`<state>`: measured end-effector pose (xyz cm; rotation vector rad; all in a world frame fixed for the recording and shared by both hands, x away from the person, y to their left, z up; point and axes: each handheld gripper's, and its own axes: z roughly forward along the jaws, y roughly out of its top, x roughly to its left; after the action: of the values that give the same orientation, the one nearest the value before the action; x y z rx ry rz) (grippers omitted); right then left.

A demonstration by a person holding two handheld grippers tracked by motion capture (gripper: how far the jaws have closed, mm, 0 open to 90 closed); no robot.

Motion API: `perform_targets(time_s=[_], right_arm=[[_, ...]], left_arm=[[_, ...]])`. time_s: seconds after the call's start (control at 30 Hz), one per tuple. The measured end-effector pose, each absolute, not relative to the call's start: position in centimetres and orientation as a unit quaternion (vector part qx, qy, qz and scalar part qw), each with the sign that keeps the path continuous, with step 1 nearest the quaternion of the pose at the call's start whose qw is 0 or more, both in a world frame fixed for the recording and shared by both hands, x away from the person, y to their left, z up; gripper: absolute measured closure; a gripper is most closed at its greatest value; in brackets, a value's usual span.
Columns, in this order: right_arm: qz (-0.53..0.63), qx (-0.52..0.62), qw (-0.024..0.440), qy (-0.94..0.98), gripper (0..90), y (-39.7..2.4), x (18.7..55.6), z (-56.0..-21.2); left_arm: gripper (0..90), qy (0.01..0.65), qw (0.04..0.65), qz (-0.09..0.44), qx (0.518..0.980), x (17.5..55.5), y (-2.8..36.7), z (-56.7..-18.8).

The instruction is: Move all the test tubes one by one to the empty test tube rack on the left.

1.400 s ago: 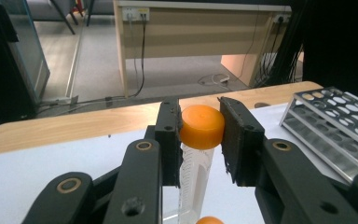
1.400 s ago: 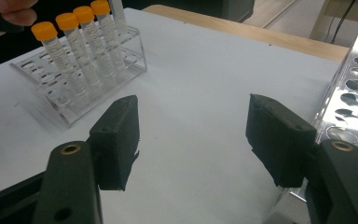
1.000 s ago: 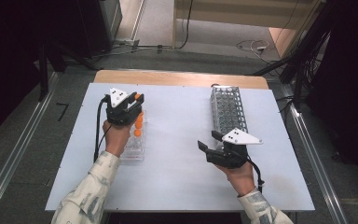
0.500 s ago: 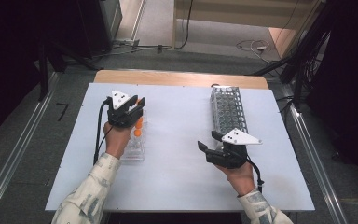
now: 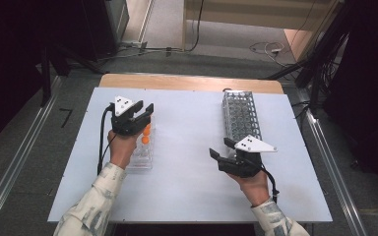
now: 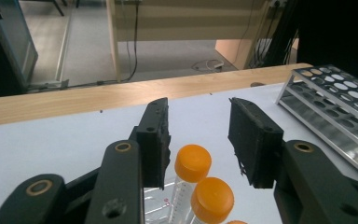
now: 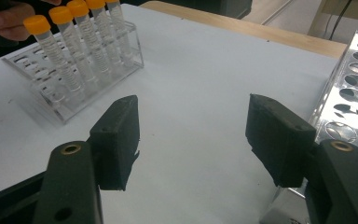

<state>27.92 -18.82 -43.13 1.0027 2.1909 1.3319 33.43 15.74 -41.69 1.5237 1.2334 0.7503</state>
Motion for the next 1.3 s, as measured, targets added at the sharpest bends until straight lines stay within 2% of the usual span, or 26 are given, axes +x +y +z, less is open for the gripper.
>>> perform_targets(time_s=[0.33,0.47,0.63,1.3], right_arm=[[0.474,0.369,0.203,0.773,33.2,-19.8,28.2,-43.1],[0.472,0.379,0.211,0.768,33.1,-20.7,28.2,-43.1],[0.471,0.394,0.22,0.758,32.8,-22.2,28.2,-43.0],[0.459,0.434,0.25,0.734,32.5,-27.2,27.8,-43.2]], left_arm=[[44.6,0.512,0.517,0.291,0.621,31.9,16.7,-41.5],[37.4,0.51,0.522,0.29,0.62,30.5,17.1,-41.6],[32.7,0.504,0.53,0.288,0.618,28.6,17.7,-41.5],[28.8,0.509,0.533,0.286,0.612,25.3,19.5,-42.4]])
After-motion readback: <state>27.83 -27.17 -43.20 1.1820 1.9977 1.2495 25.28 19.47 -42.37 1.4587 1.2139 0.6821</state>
